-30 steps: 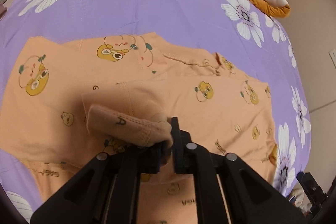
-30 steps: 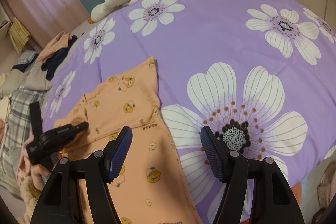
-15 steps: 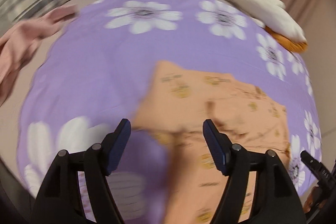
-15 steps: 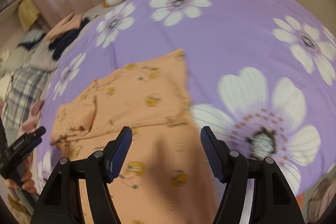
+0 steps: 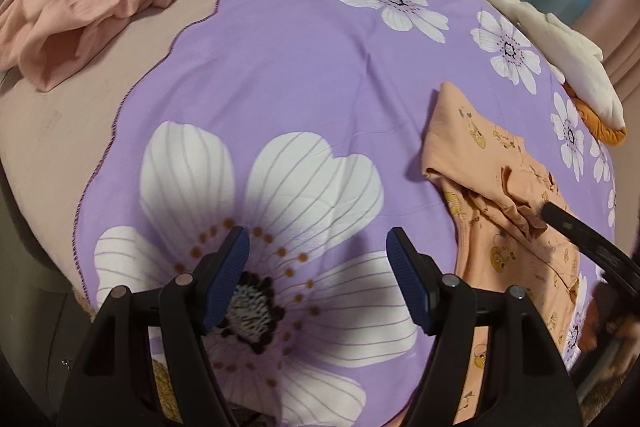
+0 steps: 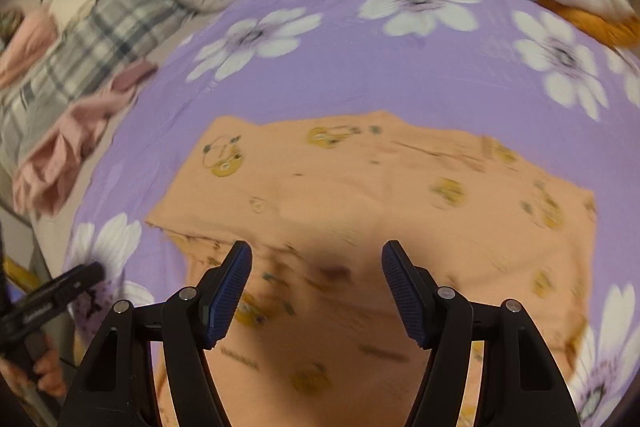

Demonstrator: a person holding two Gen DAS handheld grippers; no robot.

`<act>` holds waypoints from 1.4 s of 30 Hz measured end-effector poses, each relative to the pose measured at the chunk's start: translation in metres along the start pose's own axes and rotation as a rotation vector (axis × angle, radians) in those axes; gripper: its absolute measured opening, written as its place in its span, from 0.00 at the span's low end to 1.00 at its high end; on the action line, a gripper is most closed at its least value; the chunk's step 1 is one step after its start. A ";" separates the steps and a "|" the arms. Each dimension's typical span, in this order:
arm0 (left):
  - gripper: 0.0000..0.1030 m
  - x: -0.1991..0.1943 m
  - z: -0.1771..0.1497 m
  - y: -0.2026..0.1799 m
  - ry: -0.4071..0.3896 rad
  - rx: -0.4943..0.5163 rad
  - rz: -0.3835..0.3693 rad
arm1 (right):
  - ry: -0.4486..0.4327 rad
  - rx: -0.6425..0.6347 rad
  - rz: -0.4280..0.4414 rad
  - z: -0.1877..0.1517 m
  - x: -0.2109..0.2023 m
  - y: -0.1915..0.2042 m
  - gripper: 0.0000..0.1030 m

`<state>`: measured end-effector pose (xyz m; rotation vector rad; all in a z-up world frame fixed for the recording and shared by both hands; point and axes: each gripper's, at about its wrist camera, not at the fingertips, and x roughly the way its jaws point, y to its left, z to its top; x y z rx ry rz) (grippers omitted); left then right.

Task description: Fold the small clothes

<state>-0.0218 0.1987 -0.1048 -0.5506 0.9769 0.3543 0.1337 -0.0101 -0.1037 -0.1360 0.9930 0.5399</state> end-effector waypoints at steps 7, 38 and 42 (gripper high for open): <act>0.69 -0.001 -0.001 0.009 0.004 -0.017 -0.010 | 0.083 0.002 -0.072 0.006 0.041 0.003 0.43; 0.67 0.035 0.042 -0.081 0.027 0.149 -0.100 | -0.140 0.677 0.090 -0.044 -0.049 -0.208 0.13; 0.62 0.051 0.048 -0.104 0.049 0.181 -0.126 | -0.136 0.733 0.110 -0.059 -0.049 -0.223 0.13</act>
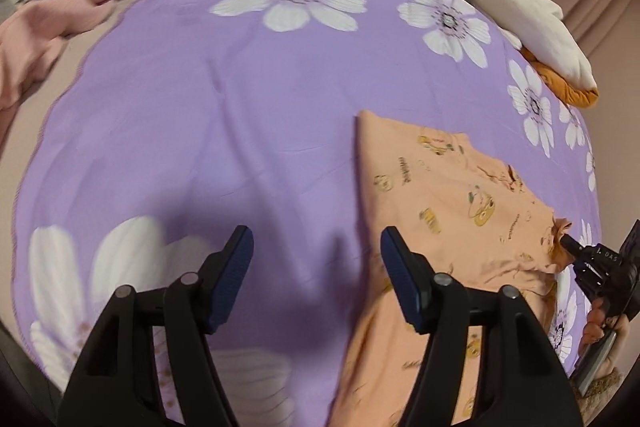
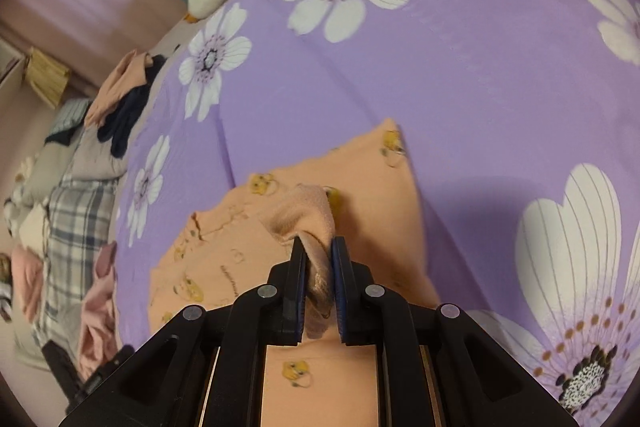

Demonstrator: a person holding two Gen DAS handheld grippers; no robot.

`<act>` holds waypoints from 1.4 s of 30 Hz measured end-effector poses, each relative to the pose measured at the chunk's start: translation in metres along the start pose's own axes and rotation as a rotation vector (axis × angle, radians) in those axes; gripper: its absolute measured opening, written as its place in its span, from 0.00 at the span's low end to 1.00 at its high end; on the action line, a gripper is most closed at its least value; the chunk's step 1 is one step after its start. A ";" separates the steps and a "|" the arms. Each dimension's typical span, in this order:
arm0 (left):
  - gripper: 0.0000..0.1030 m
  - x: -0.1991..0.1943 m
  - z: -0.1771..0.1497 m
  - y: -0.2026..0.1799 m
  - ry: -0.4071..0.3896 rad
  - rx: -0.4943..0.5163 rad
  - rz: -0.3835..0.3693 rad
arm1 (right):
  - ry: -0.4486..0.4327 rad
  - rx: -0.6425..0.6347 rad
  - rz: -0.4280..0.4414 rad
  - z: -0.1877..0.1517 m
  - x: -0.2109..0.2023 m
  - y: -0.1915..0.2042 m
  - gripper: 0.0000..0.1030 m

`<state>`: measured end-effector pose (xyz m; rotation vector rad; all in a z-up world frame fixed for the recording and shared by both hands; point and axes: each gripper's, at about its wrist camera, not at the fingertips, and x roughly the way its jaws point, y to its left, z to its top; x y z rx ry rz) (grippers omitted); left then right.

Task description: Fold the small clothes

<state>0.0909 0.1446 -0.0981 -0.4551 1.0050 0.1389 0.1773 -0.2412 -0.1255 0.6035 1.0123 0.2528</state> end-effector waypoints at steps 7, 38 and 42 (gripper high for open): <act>0.54 0.038 0.000 -0.024 0.090 0.043 -0.018 | 0.050 0.060 -0.022 0.004 0.007 -0.022 0.15; 0.23 0.044 -0.020 -0.031 0.156 0.033 -0.130 | 0.023 -0.037 -0.156 -0.023 -0.001 -0.036 0.09; 0.29 0.042 -0.011 -0.030 0.167 0.031 -0.139 | 0.024 -0.050 -0.142 -0.017 -0.010 -0.034 0.18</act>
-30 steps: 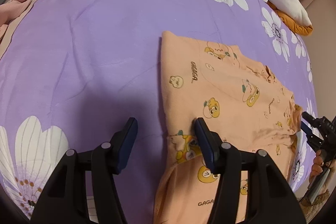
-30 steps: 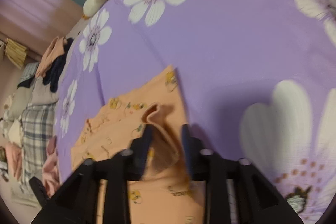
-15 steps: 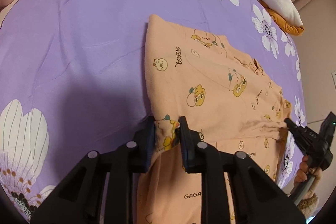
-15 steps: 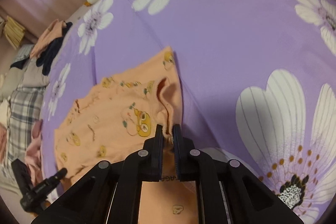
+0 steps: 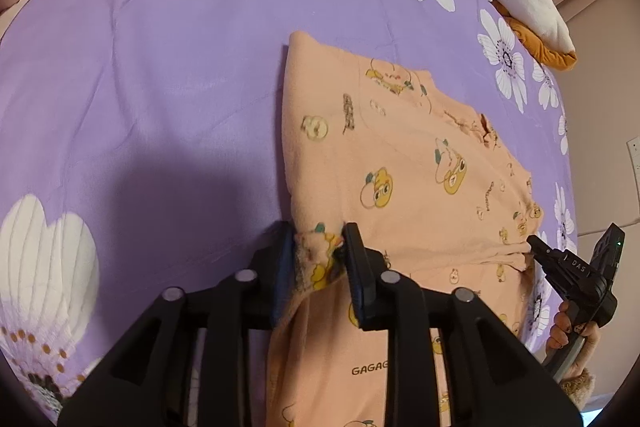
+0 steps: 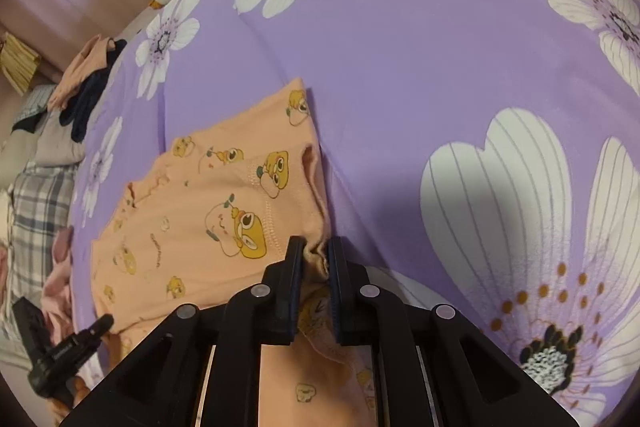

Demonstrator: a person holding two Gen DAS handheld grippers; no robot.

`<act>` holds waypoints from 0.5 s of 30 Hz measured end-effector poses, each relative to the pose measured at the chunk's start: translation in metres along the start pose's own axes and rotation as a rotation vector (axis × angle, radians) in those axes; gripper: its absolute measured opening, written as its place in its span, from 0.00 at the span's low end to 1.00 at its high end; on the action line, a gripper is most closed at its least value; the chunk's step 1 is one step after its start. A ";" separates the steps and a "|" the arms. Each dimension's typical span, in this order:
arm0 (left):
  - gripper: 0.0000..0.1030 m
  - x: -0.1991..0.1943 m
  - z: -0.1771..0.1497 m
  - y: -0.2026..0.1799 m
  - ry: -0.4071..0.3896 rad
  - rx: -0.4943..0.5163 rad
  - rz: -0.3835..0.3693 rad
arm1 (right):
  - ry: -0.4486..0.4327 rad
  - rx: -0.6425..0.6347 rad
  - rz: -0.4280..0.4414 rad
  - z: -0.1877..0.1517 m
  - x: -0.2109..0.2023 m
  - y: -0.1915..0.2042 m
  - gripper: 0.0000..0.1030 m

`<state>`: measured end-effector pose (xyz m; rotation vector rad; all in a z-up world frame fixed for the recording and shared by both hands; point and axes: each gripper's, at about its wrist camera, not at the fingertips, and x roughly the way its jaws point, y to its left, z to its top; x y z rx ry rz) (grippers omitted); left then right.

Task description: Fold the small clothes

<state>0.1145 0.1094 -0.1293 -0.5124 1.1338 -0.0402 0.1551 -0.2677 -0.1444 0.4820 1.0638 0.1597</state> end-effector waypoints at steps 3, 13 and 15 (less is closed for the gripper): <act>0.39 -0.002 0.012 -0.001 -0.037 0.019 0.027 | -0.031 -0.024 0.001 0.009 -0.005 0.000 0.51; 0.22 0.034 0.043 -0.012 -0.005 0.028 -0.055 | -0.008 -0.126 0.083 0.036 0.040 0.023 0.31; 0.14 0.033 0.042 -0.012 -0.020 0.013 -0.077 | 0.007 -0.123 0.101 0.037 0.046 0.029 0.14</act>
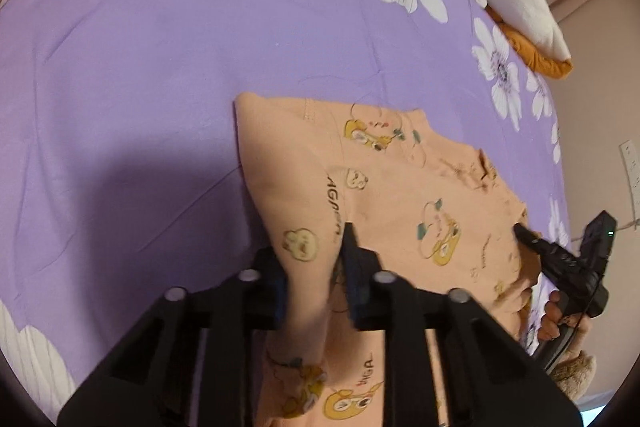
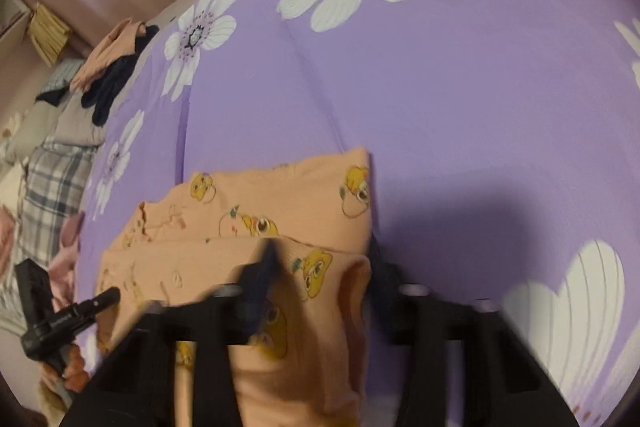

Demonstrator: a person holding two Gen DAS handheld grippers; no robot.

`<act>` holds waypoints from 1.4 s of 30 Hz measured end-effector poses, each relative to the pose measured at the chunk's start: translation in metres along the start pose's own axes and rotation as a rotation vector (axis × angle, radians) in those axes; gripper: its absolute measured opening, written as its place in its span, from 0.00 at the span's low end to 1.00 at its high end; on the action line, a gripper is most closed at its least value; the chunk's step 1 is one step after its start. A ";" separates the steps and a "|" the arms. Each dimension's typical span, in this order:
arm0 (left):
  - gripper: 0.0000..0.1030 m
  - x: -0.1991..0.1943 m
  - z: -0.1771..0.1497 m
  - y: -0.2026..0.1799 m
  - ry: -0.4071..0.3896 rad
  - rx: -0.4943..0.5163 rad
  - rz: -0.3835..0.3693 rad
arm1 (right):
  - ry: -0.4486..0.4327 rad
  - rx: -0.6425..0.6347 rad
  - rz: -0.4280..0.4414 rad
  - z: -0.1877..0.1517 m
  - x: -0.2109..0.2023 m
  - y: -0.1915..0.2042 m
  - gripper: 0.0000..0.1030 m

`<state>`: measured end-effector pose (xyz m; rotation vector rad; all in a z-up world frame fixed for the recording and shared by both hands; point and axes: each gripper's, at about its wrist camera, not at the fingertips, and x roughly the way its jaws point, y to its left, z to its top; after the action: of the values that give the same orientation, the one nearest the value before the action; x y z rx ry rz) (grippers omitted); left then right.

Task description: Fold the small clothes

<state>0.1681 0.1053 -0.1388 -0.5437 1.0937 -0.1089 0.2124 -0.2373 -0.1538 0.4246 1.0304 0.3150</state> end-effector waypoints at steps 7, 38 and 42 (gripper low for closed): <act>0.11 -0.028 -0.001 -0.018 -0.117 0.027 -0.008 | -0.109 -0.044 -0.006 0.012 -0.027 0.022 0.11; 0.40 0.010 0.045 -0.004 -0.016 0.058 0.159 | 0.011 -0.024 -0.098 0.060 0.024 0.022 0.27; 0.54 -0.003 0.029 -0.002 -0.002 0.043 0.136 | -0.030 -0.028 -0.168 0.052 -0.001 0.023 0.48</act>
<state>0.1921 0.1147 -0.1258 -0.4291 1.1213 -0.0131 0.2561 -0.2273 -0.1187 0.3136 1.0241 0.1720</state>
